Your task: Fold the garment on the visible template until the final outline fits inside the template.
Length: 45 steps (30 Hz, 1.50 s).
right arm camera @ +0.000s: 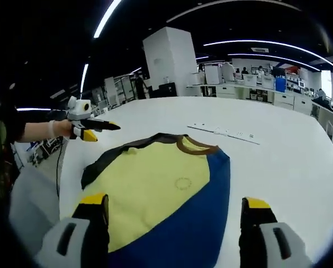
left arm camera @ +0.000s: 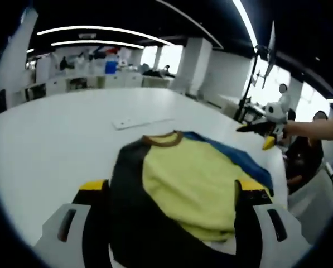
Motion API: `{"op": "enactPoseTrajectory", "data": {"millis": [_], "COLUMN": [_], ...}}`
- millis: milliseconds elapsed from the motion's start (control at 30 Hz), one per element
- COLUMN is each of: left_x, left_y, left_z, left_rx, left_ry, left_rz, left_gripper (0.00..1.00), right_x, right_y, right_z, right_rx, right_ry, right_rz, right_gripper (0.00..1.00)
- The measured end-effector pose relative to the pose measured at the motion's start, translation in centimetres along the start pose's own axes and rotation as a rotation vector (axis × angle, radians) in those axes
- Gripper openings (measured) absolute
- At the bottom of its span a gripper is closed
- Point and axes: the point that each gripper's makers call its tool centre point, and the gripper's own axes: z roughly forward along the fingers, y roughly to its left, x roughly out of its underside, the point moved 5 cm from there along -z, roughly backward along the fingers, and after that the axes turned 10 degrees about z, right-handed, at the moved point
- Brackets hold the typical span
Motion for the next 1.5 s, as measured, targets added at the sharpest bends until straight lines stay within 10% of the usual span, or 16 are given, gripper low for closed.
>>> {"op": "enactPoseTrajectory", "data": {"millis": [733, 933, 1233, 1367, 1500], "left_x": [3.8, 3.1, 2.9, 2.9, 3.2], "left_y": [-3.7, -4.0, -4.6, -4.7, -4.8], "left_z": [-8.0, -8.6, -8.3, -8.4, -8.5], "left_rx": [-0.075, -0.082, -0.077, -0.078, -0.081], "left_ry": [-0.018, -0.043, -0.058, -0.062, -0.061], "left_rz": [-0.081, -0.083, -0.096, -0.107, -0.12], "left_gripper": [0.87, 0.86, 0.85, 0.85, 0.85], "right_x": [5.5, 5.3, 6.4, 8.0, 10.0], "right_y": [3.3, 4.3, 5.6, 6.1, 6.8], "right_z": [-5.9, -6.8, -6.7, -6.8, -6.6], "right_rx": [0.043, 0.034, 0.002, -0.007, -0.033], "right_ry": [-0.048, -0.043, 0.03, 0.088, 0.138], "right_rz": [0.113, 0.024, -0.057, -0.097, -0.003], "right_gripper": [0.97, 0.91, 0.87, 0.69, 0.65]}}
